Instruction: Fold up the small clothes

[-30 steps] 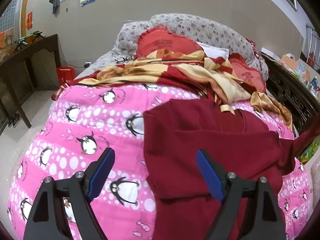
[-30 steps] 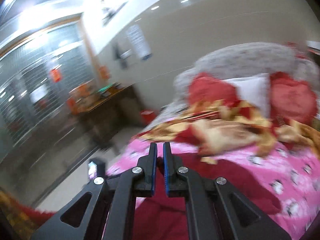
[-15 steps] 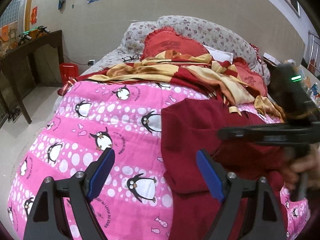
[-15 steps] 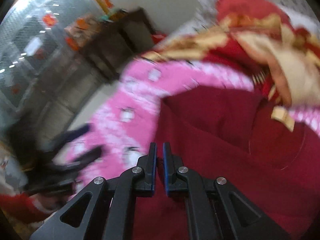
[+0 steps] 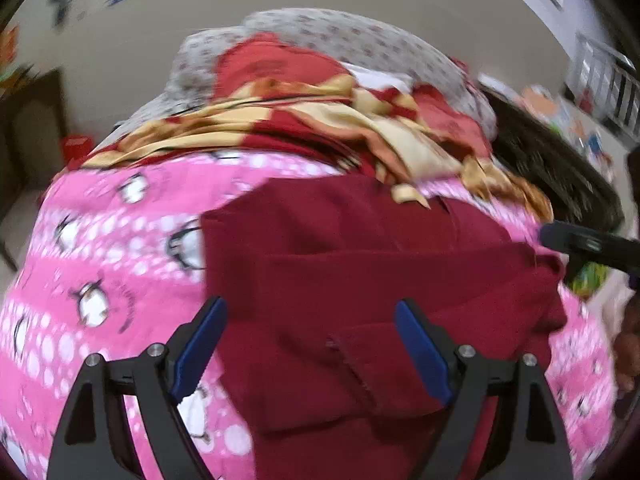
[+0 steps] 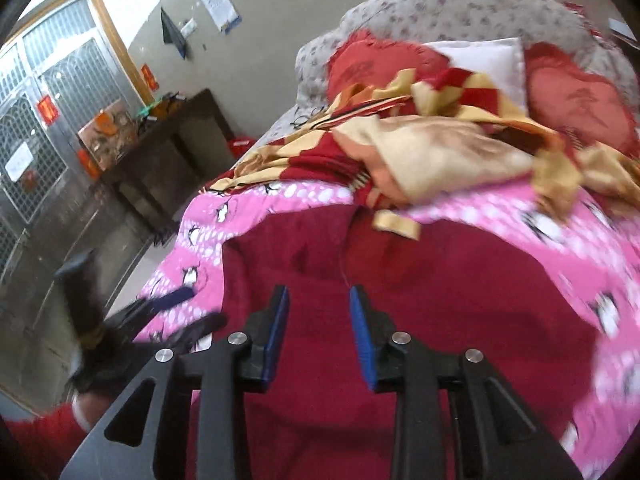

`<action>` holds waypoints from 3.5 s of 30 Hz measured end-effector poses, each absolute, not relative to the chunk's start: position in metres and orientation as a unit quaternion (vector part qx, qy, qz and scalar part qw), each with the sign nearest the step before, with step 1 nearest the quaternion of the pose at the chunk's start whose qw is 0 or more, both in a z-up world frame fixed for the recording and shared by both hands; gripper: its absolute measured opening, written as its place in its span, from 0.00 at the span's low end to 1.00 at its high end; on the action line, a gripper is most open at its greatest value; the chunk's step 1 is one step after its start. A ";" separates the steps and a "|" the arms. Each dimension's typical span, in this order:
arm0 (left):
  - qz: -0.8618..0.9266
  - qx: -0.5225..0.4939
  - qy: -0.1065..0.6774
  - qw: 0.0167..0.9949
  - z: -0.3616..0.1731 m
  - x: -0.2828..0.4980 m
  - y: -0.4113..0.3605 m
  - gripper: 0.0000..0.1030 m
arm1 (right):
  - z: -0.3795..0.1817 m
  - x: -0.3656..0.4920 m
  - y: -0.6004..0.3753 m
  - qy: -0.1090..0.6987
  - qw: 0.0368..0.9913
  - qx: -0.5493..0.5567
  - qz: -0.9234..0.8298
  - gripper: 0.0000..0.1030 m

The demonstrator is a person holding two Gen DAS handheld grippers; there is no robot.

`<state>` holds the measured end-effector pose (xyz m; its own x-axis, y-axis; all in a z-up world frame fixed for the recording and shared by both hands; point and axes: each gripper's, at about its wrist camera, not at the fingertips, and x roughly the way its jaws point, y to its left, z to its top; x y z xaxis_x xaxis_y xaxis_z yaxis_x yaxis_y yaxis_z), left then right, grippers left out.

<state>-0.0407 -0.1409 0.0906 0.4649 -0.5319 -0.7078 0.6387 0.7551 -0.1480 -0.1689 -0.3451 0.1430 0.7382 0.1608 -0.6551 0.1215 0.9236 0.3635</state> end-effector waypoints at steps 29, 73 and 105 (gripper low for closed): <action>-0.374 0.096 0.376 0.842 0.086 -0.037 -0.132 0.87 | 0.089 -0.072 -0.338 0.402 0.883 0.242 -0.004 0.45; -0.344 0.019 0.478 0.808 0.082 -0.009 -0.112 0.14 | 0.083 -0.199 -0.469 0.374 0.865 0.285 -0.176 0.29; -0.302 0.036 0.434 0.848 0.086 -0.016 -0.117 0.43 | 0.112 -0.231 -0.418 0.361 0.886 0.232 -0.174 0.44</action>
<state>-0.0157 -0.1169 0.0861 0.4398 -0.4816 -0.7580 0.5436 0.8146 -0.2022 -0.2306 -0.4176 0.1118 0.6789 -0.1397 -0.7208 0.4754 0.8318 0.2865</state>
